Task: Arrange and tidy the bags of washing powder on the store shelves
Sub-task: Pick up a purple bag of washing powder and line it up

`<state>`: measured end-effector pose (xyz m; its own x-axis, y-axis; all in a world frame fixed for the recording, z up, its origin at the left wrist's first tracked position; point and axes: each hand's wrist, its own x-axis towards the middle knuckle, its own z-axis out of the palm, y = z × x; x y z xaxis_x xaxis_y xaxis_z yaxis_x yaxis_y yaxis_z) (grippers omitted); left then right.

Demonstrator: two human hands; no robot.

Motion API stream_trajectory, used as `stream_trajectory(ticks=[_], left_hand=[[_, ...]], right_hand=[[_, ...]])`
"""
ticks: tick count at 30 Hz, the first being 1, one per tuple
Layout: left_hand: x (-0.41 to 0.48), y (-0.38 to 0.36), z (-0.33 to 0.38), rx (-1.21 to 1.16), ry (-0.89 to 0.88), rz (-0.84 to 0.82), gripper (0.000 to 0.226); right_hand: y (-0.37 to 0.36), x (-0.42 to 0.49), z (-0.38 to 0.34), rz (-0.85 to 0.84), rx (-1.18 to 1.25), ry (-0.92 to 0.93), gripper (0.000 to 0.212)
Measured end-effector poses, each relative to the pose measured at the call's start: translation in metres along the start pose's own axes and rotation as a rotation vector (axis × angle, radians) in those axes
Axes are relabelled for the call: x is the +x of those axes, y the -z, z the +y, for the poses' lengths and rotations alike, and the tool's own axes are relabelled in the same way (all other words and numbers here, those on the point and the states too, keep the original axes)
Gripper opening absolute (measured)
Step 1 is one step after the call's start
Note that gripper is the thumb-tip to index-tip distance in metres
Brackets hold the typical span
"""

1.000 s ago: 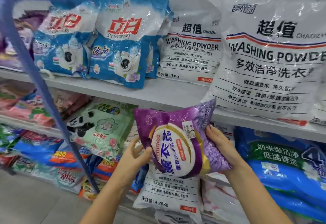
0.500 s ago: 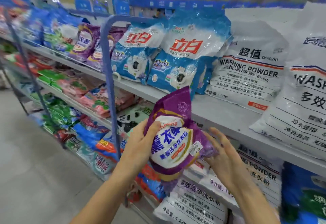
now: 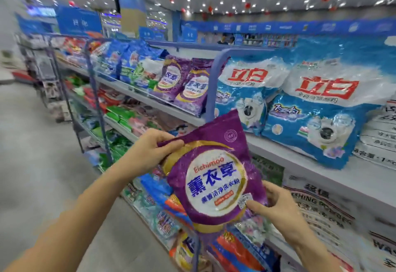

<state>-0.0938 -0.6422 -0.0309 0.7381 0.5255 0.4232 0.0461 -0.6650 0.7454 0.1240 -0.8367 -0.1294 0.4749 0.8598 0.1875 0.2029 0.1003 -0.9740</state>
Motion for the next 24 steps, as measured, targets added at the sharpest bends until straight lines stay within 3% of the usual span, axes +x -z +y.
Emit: stream_trajectory(ticks=[7, 10, 13, 19, 24], left_hand=[[0.039, 0.094, -0.016, 0.443, -0.273, -0.237, 0.050], [0.052, 0.111, -0.022, 0.683, -0.360, -0.269, 0.046], [0.064, 0.131, -0.041, 0.760, -0.381, -0.258, 0.045], [0.075, 0.173, -0.115, 0.475, -0.240, -0.028, 0.058], [0.112, 0.186, -0.170, -0.029, -0.133, 0.244, 0.031]], right_hand=[[-0.104, 0.062, 0.014, -0.100, 0.023, 0.033, 0.044], [-0.142, 0.092, 0.008, 0.006, 0.158, 0.028, 0.032], [-0.175, 0.120, -0.007, 0.101, 0.254, 0.096, 0.027], [-0.219, 0.167, -0.038, 0.180, 0.209, 0.218, 0.016], [-0.237, 0.214, -0.060, 0.214, 0.127, 0.300, 0.018]])
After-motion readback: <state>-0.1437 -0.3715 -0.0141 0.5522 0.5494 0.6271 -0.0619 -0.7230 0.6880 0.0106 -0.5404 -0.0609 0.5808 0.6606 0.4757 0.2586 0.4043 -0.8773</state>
